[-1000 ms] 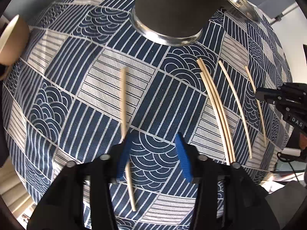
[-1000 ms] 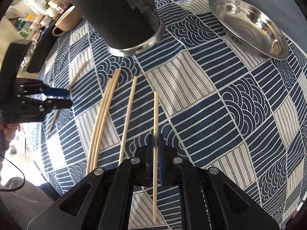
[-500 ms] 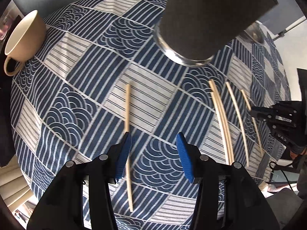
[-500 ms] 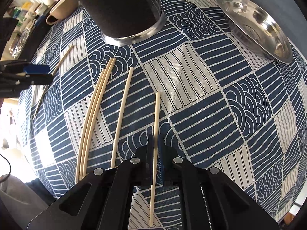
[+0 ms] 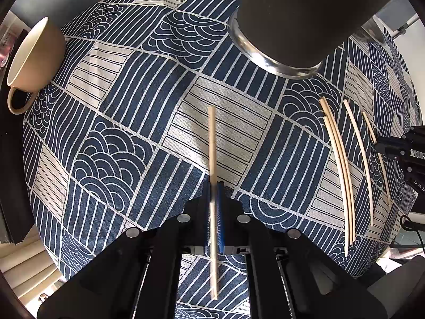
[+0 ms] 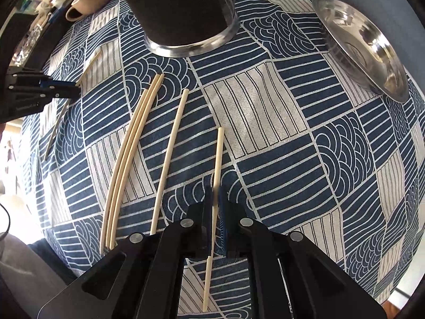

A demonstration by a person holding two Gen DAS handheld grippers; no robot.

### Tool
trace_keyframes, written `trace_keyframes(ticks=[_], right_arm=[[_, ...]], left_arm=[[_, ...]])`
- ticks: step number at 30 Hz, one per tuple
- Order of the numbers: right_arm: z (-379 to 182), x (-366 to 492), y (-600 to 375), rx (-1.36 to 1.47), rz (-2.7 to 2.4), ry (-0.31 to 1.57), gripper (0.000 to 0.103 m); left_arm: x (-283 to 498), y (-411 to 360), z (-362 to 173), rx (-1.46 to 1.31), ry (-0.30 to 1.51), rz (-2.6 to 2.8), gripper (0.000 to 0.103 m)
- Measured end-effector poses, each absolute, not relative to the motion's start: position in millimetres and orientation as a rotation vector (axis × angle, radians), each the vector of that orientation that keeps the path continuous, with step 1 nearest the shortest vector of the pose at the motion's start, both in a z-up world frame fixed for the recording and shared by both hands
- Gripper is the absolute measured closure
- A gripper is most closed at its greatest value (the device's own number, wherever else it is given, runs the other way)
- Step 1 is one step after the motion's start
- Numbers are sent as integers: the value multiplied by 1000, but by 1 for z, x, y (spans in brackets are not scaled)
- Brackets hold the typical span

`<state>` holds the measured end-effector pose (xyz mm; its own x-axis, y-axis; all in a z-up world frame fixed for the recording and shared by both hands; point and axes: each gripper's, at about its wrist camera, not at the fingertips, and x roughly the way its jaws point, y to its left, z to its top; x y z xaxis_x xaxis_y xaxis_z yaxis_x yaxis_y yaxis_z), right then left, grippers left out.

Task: Organize utensils
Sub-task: 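Lift both held chopsticks and carry them over the black holder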

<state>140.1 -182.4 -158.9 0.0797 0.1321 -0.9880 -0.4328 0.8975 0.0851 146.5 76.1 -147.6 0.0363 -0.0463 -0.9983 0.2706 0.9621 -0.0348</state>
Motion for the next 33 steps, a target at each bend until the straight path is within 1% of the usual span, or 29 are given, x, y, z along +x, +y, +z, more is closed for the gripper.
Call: trace_keyframes(ticks=[3,5,10,17,24,29,33], right_arm=[[-159,140,-191,-190,429,1447,99],[-155,139,-200,-162,439,1443,99],[-134,133,-208,-91,476,1403,99],[-84,135,-207,-38,526,1278,99],[-31,138,-192,-72,595,1129,99],[4,140,-181,-78,637,1036,101],[21,143,-171,-79,657,989,102]], left_arm=[[146,78,-148,143,1533,-249,98],[128,81,-148,117,1534,-259,98],[116,90,-129,74,1505,-285,98],[112,97,-76,-56,1360,-369,98],[112,83,-20,-53,1210,-403,98],[113,71,6,-51,1132,-409,98],[114,70,13,-54,1094,-401,98]])
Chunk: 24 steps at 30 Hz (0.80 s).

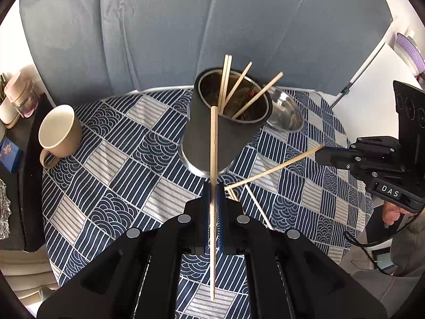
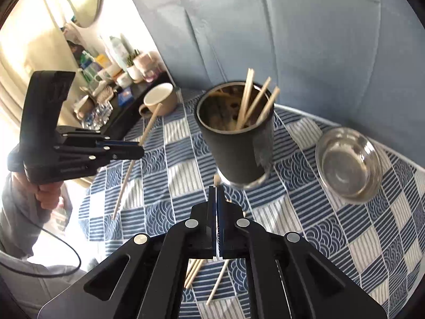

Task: Organize utensils
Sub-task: 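Lift both held chopsticks and carry them over the black holder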

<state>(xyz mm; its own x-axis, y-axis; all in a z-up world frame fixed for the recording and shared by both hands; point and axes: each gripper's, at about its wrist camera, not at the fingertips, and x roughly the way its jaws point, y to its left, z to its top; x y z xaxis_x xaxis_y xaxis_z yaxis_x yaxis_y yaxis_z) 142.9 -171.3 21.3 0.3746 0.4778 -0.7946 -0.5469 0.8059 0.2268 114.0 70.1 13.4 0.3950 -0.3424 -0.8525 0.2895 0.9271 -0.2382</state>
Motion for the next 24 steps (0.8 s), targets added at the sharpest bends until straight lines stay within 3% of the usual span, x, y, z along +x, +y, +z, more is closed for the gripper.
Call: trace_keyframes(ticks=[8,17,20,24], right_arm=[[11,150,-170,-59,659,999,98],[-63,153,-184,-186,597,1174,97],[-92,153,-186,-273,565,1228,87],[-120,160,-181,-396,580,1264,87]], left_arm=[[118,73,26,-60,1062,-384,98],[114,77,14,-86,1091,-384,98],[112,80,6,-108,1109,-385,98],[110,84,-7,-131,1140,-375,98]])
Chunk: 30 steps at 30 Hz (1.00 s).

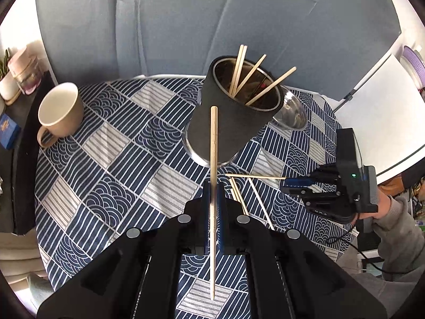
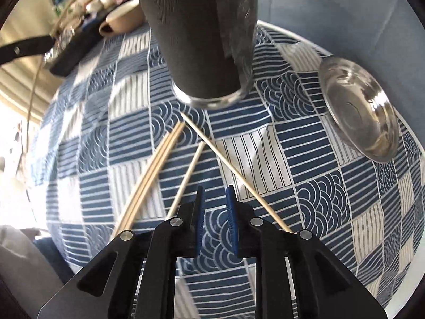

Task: Organize utensils
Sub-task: 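Lift both held chopsticks and carry them over the black holder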

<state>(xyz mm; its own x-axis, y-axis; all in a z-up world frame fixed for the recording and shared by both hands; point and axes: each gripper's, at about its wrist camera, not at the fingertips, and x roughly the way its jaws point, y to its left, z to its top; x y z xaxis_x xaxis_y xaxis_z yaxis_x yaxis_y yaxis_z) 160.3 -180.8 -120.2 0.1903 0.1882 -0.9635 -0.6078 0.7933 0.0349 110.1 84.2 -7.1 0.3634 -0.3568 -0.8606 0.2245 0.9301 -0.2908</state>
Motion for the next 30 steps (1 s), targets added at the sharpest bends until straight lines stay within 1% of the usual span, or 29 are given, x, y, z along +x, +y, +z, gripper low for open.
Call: trace_keyframes(ticks=[7,8,12,16,17,18,21,25,30], right_arm=[[-148,185,-157,-599,656,1294,87],[-149,188,-154,-621,664,1294,86],[-153,199,-148,-653,726,1338,86],[-154,204,-144,-709,761,1368,91],[-155,205,-144,-724,767,1376,96],[-155,206,-145,-721,774,1390,97],[-157,205,-147,-680,795,1442,99],[-151,191,-169,-495,811,1466,99],[-116,167,-193,-269,848,1393,99]], left_arm=[[110,96,-23,-181,1179,-342,98],[110,97,-23,-186,1182,-339,98],[106,104,-31,-212,1198,-313,98],[103,107,-36,-238,1200,-306,98],[102,107,-36,-236,1200,-303,98],[101,106,-35,-234,1199,-301,98],[100,104,-33,-231,1195,-301,98],[99,101,-29,-210,1191,-309,98],[101,93,-19,-182,1175,-327,98]])
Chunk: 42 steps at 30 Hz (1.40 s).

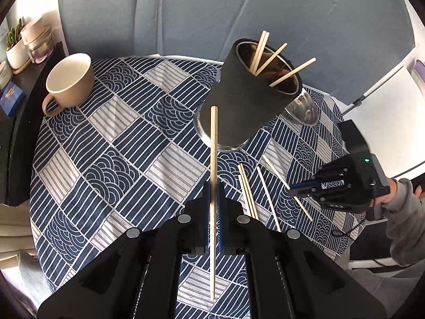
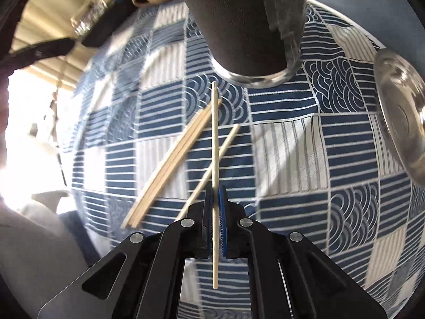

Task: Organize utensils
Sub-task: 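Lift both held chopsticks and carry them over the black holder, then lower both chopsticks into the black holder and open both grippers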

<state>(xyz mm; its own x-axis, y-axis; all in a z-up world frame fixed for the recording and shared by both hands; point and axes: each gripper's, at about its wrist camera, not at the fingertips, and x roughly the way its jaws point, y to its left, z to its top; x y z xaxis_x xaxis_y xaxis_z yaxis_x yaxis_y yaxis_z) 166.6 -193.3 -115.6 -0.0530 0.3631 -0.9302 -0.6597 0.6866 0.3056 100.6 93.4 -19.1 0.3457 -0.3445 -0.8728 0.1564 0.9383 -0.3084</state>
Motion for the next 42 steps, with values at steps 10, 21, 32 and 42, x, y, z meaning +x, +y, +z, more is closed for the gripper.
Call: trace_keyframes(ticks=[10,21,32,42], right_arm=[[-1,153,-189,-65,893,1062,99],[61,188,-182,0,817,869,98],[87,234,-154,-33,796,761,98],[70,269,-153,7,804,734,98]], left_arm=[[115,68,18,-87,1094,-372,98],[155,40,57,-54,981,-437,98],[207,36,83,-89,801,-440,98],[233,28,68,-107,609,-431,98]])
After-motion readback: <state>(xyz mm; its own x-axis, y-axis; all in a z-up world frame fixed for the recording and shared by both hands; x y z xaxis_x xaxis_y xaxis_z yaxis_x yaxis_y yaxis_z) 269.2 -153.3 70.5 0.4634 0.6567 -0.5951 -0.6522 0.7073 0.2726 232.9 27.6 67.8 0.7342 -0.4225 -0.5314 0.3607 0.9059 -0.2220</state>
